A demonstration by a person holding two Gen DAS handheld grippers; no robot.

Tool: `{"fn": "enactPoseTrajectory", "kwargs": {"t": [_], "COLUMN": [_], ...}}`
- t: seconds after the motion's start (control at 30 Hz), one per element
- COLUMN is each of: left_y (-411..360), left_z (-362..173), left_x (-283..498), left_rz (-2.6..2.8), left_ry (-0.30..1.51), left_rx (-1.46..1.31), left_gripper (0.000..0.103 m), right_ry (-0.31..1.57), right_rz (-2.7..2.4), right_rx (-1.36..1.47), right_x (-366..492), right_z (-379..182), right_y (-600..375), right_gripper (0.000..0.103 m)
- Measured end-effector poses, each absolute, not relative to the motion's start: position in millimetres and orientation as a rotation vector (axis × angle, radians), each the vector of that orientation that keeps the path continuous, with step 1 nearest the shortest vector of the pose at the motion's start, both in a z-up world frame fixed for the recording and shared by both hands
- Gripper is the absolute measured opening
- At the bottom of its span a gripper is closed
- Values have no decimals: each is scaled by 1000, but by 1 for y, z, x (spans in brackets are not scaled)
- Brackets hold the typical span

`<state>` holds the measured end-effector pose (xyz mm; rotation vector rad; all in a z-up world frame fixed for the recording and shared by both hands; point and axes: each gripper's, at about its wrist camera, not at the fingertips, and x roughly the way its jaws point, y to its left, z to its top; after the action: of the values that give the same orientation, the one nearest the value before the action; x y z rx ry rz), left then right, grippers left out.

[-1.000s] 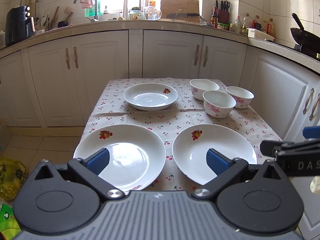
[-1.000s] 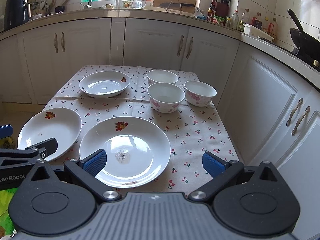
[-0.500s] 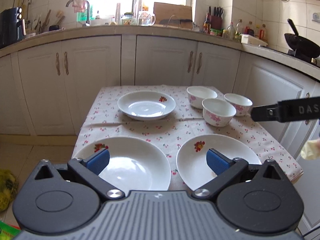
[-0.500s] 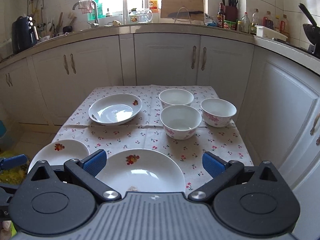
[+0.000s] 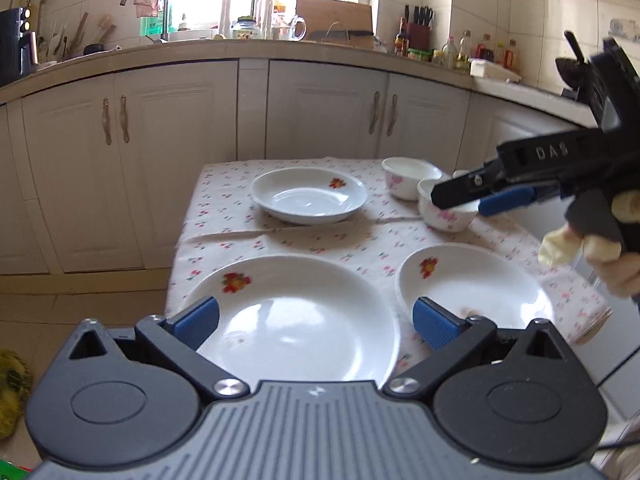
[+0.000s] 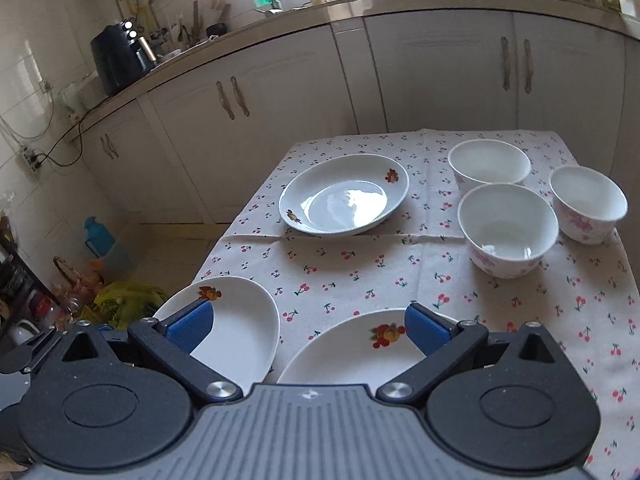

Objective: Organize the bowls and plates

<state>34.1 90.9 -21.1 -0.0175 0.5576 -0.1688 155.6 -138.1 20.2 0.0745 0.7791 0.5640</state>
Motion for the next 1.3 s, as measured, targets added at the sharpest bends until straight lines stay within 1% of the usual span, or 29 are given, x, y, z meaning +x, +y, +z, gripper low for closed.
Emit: {"fn": "enactPoseTrajectory", "kwargs": {"t": [0.13,0.3,0.4,0.57,0.9,1.0,1.13,1.3], "left_y": [113,134,142,142,137,136,137,137], "left_z": [-31,-52,-62,-77,-86,-87,-86,-85], "left_x": [24,21,20,23,41,44,48,55], "left_rz": [-173,-197,-240,-309,-397,-409,-420,-439], "left_ry": [550,646,674,709,743,748,750,750], "left_rx": [-26,-19,-25,44,95,110,109,123], "left_gripper": [102,102,102,102,102,102,102,102], "right_ry": [786,832,862,894,993,1030,1080,1107], "right_rz": [639,743,761,787,863,882,903,919], "right_rx": [3,-60,-105,-193,-209,-216,-197,-182], "right_x": [170,183,190,197,213,219,227,233], "right_z": [12,3,-4,-15,-32,-41,-51,-56], "right_y": [-116,-94,-83,-67,-49,-43,-39,-36], "right_gripper": [103,103,103,103,103,97,86,80]}}
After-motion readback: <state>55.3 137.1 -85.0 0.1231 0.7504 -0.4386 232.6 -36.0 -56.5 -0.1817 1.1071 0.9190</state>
